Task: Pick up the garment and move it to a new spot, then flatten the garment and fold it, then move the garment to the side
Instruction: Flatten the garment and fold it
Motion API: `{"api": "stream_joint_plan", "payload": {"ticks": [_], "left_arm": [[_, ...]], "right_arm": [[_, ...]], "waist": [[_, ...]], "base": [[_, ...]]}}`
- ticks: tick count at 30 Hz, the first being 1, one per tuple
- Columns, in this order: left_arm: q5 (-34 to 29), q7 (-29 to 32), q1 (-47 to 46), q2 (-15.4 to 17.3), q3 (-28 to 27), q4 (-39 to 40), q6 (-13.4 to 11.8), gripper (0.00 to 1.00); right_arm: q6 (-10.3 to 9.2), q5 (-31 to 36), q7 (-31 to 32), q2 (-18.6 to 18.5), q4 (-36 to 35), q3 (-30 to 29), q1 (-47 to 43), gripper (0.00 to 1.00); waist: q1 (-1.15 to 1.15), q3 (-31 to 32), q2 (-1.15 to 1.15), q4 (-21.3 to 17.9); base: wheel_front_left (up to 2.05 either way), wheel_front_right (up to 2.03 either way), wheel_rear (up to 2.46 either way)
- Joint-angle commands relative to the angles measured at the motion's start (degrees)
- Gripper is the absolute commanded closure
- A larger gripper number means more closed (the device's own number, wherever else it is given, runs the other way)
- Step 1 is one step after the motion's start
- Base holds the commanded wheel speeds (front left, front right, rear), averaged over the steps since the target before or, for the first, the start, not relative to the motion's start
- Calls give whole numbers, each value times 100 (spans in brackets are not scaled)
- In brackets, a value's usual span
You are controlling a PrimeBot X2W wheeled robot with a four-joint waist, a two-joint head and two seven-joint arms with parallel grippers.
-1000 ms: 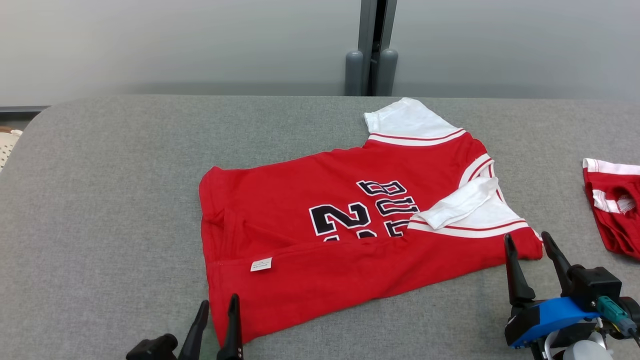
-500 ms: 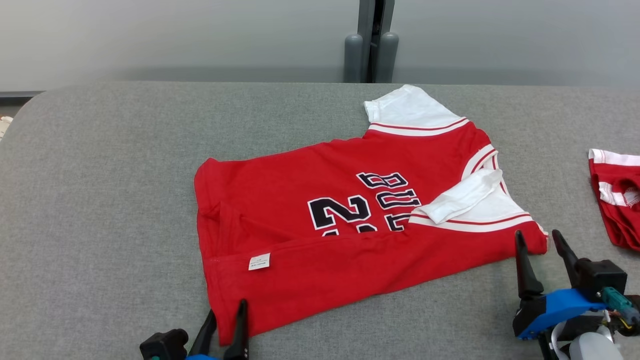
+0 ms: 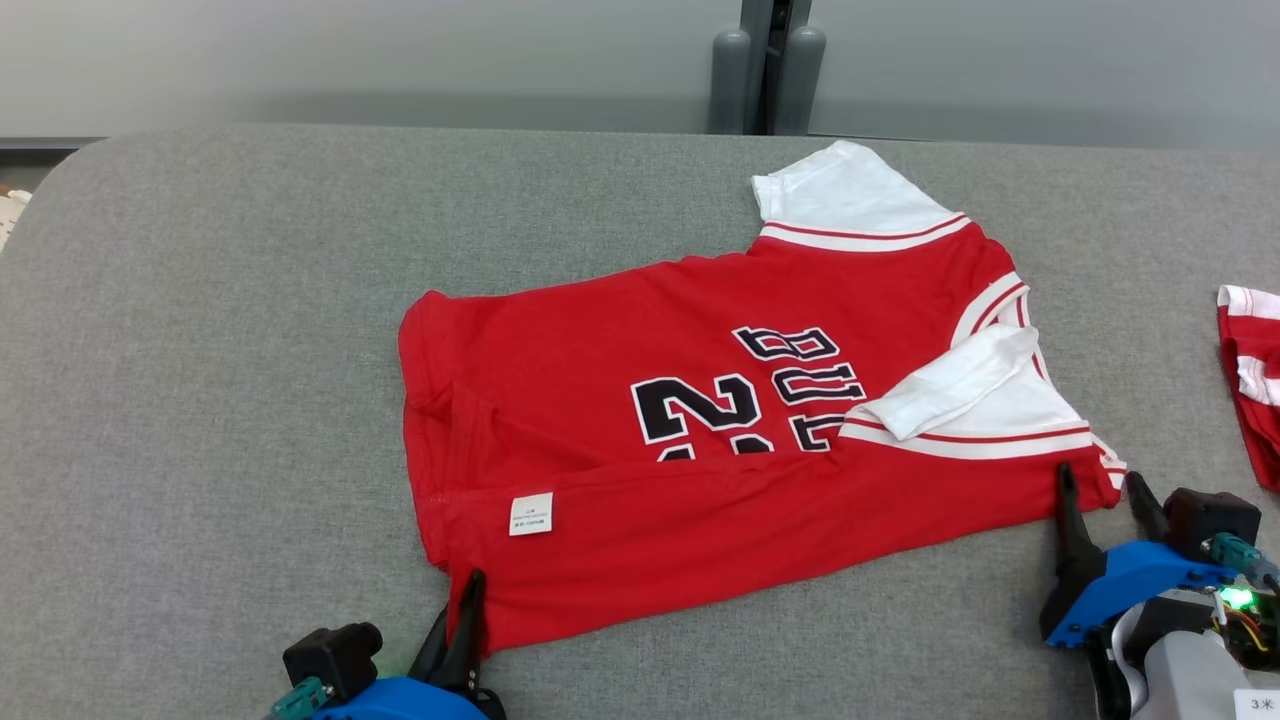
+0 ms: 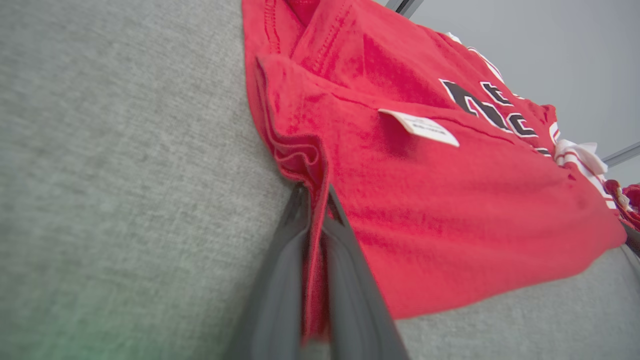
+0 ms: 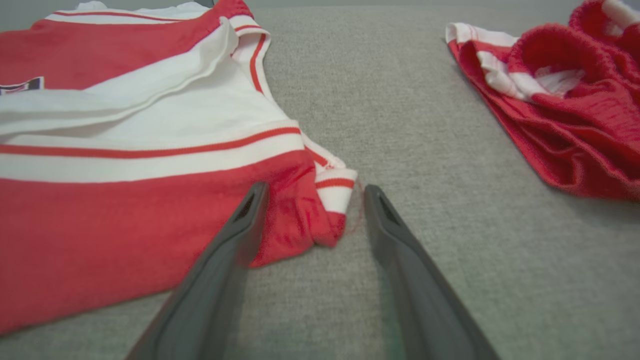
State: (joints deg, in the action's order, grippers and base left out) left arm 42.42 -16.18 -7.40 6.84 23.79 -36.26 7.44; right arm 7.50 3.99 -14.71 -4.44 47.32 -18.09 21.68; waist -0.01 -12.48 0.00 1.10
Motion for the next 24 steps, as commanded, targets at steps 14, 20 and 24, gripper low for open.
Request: {"api": "stream_joint_plan", "payload": {"ticks": [14,20,24], "left_arm": [[-437,103,20,224,-749,76,-6,100],[-781,97,258,203,-1121,-182,-7,100],[-969,110,395,140,-1320,-503,-10,100]], "right_arm": [[-6,-847,-41,46,-658,230,-456,100],[-8,-1395,-49,88,-1395,440,-1434,100],[-8,-1674,-49,113,-1614,668,-1962,100]], "waist": [[1,357,0,-86],[1,566,0,-175],[1,604,0,-218]], "base": [[0,0,0],[0,0,0],[0,0,0]]}}
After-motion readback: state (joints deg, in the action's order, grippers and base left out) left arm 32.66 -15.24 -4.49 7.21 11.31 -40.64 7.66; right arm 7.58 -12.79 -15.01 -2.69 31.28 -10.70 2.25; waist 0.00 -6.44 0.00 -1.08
